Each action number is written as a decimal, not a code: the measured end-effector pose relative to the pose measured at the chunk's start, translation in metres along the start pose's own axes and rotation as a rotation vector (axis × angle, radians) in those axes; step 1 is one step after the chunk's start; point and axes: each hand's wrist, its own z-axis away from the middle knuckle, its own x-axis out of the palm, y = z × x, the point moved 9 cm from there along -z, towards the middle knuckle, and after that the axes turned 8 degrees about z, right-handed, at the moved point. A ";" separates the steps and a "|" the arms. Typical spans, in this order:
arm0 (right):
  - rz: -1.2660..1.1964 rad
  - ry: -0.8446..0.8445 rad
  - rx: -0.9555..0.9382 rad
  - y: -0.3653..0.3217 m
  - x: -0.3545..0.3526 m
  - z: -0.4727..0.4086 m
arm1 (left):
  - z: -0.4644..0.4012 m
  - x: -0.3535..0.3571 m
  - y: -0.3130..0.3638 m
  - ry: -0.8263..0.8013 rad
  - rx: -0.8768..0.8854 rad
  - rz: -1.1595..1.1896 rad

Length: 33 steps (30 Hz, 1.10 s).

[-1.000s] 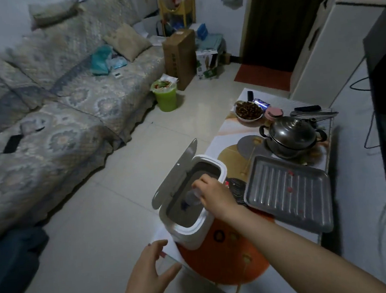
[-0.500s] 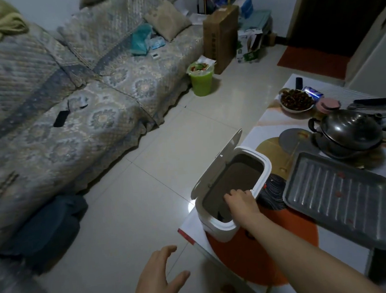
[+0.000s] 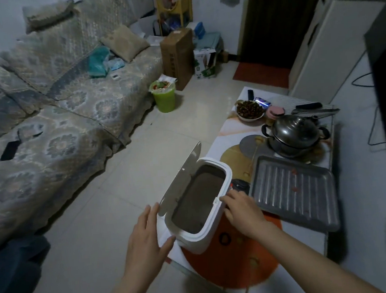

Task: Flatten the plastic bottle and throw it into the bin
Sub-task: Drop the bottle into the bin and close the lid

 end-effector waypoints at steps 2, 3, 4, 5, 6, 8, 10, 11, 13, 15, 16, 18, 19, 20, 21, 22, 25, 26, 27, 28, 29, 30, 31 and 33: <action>-0.032 0.013 0.071 0.021 -0.003 0.016 | -0.013 0.003 0.015 0.015 0.069 -0.019; -0.043 0.017 0.102 0.031 -0.003 0.024 | -0.018 0.005 0.021 0.018 0.101 -0.032; -0.050 0.017 0.129 0.040 -0.002 0.033 | -0.021 0.007 0.028 0.016 0.127 -0.046; -0.049 0.013 0.147 0.047 0.000 0.042 | -0.024 0.010 0.035 0.010 0.147 -0.059; -0.042 0.004 0.159 0.053 0.002 0.051 | -0.025 0.013 0.040 0.001 0.160 -0.075; -0.031 -0.014 0.180 0.062 0.007 0.067 | -0.025 0.019 0.047 0.002 0.167 -0.104; -0.039 -0.036 0.206 0.069 0.013 0.082 | -0.020 0.025 0.056 0.005 0.199 -0.104; -0.045 -0.048 0.214 0.071 0.016 0.090 | -0.017 0.032 0.061 -0.015 0.234 -0.103; -0.059 -0.076 0.231 0.074 0.025 0.104 | -0.011 0.049 0.069 -0.080 0.292 -0.121; -0.068 -0.106 0.254 0.077 0.035 0.119 | -0.010 0.069 0.072 -0.146 0.300 -0.171; -0.072 -0.124 0.266 0.078 0.040 0.126 | -0.011 0.079 0.072 -0.175 0.296 -0.210; -0.084 -0.164 0.282 0.080 0.050 0.137 | -0.013 0.097 0.071 -0.226 0.307 -0.307; -0.091 -0.178 0.289 0.081 0.055 0.143 | -0.015 0.105 0.071 -0.251 0.319 -0.354; -0.100 -0.185 0.298 0.083 0.058 0.147 | -0.017 0.113 0.069 -0.274 0.326 -0.391; -0.112 -0.193 0.308 0.084 0.062 0.152 | -0.019 0.120 0.067 -0.298 0.326 -0.417; -0.118 -0.200 0.314 0.085 0.066 0.157 | -0.022 0.125 0.065 -0.317 0.323 -0.432; -0.133 -0.218 0.328 0.086 0.077 0.167 | -0.030 0.135 0.061 -0.348 0.320 -0.465; -0.141 -0.218 0.336 0.087 0.080 0.170 | -0.031 0.139 0.059 -0.358 0.322 -0.485; -0.150 -0.221 0.345 0.088 0.082 0.172 | -0.032 0.142 0.058 -0.367 0.324 -0.501; -0.158 -0.217 0.350 0.088 0.085 0.173 | -0.033 0.144 0.056 -0.374 0.323 -0.508; -0.171 -0.218 0.357 0.089 0.087 0.174 | -0.032 0.146 0.055 -0.380 0.319 -0.508; -0.183 -0.213 0.359 0.089 0.089 0.175 | -0.032 0.147 0.054 -0.382 0.317 -0.508; -0.197 -0.214 0.363 0.089 0.091 0.175 | -0.032 0.149 0.054 -0.382 0.319 -0.511; -0.209 -0.215 0.373 0.088 0.094 0.176 | -0.031 0.149 0.052 -0.379 0.326 -0.530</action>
